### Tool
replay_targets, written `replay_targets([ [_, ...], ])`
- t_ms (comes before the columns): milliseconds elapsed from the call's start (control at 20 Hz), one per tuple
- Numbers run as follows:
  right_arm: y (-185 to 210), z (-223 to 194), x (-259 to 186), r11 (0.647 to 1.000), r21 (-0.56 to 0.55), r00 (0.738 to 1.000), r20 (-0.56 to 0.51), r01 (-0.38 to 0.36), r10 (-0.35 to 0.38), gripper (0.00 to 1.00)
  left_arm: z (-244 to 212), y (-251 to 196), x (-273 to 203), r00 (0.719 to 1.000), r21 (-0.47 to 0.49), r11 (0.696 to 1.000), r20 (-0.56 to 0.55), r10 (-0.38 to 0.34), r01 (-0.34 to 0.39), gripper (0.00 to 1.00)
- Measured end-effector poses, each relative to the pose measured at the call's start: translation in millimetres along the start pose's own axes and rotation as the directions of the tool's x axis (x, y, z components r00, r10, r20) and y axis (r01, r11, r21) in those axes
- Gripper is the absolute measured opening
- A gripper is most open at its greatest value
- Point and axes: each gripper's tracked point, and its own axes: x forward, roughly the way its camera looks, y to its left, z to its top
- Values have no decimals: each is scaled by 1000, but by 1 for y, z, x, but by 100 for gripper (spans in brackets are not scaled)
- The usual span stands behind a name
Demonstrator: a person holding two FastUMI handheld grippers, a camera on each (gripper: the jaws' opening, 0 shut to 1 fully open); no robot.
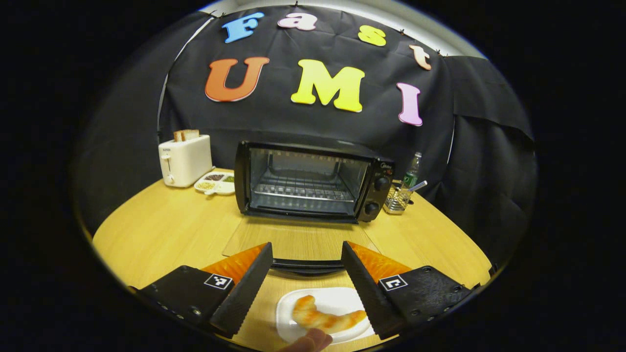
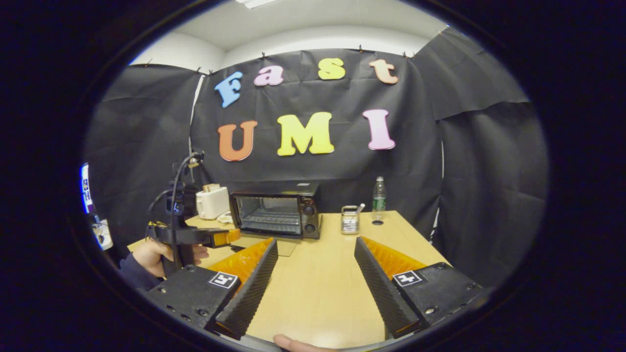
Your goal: Open the electric oven with the left hand, put the food in, and close the electric oven.
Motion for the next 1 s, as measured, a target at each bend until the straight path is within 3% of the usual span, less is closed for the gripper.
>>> replay_targets([
  [300,54,-24,44,996,-51,994,-88,-76,71,100,49,35,-115,980,74,994,189,65,-81,93],
  [450,79,-48,71,989,-102,985,-150,-104,88,100,54,51,-166,970,88,989,224,94,-116,93],
  [600,107,-74,101,978,-154,970,-220,-138,103,100,48,53,-207,965,79,994,256,55,-77,93],
  [800,153,-115,130,948,-143,913,-342,-283,221,100,47,76,-245,952,100,986,291,96,-131,93],
  [1000,185,-150,141,900,-135,833,-455,-413,314,100,63,75,-265,939,88,987,328,101,-137,93],
])
